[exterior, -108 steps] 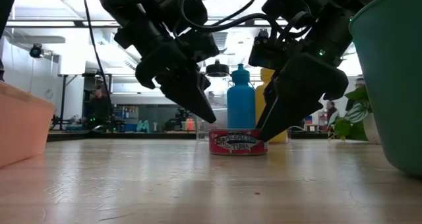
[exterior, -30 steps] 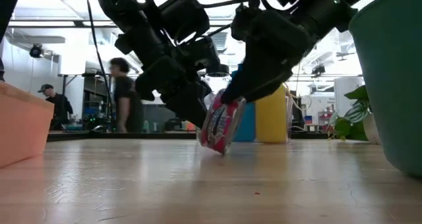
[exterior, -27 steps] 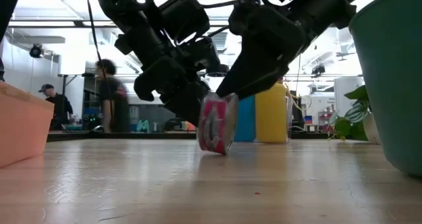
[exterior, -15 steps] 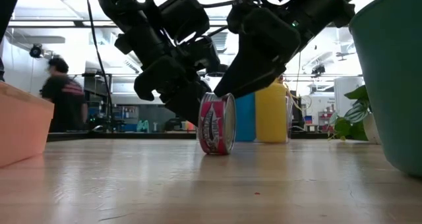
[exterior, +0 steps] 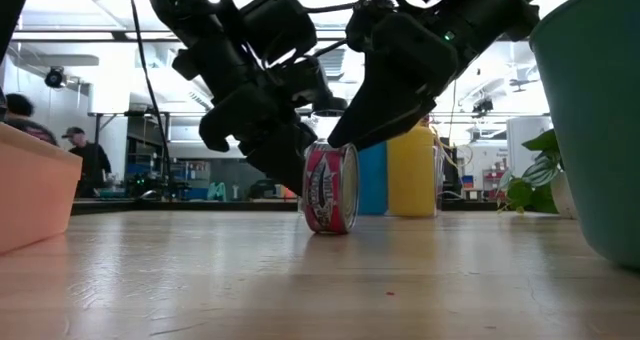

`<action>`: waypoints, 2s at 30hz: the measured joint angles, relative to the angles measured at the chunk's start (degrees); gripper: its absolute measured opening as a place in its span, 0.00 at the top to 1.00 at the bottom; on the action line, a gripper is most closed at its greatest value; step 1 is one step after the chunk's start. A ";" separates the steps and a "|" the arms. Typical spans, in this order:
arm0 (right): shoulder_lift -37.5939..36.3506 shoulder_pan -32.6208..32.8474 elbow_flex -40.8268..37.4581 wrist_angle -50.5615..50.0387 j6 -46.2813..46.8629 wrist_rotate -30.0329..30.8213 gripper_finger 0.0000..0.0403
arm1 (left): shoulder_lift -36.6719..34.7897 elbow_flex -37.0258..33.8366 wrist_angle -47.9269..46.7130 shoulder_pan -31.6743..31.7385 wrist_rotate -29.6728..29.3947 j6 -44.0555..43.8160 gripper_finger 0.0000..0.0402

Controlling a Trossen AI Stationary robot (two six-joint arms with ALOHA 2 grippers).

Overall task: Pick & Place Food Item
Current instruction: Put the red tuna can into the green bin

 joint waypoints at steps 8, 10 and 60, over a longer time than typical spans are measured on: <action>-2.84 0.00 -0.04 -4.09 0.00 -0.07 0.08 | -0.99 0.00 -4.12 0.00 0.00 -0.50 1.00; -4.63 0.00 -0.04 -5.69 0.00 -0.05 0.08 | -1.97 0.00 -4.42 0.13 0.00 -0.59 1.00; -1.79 -0.37 32.46 -43.66 70.43 -0.23 0.08 | -56.24 -0.13 -36.86 2.03 -4.93 14.72 1.00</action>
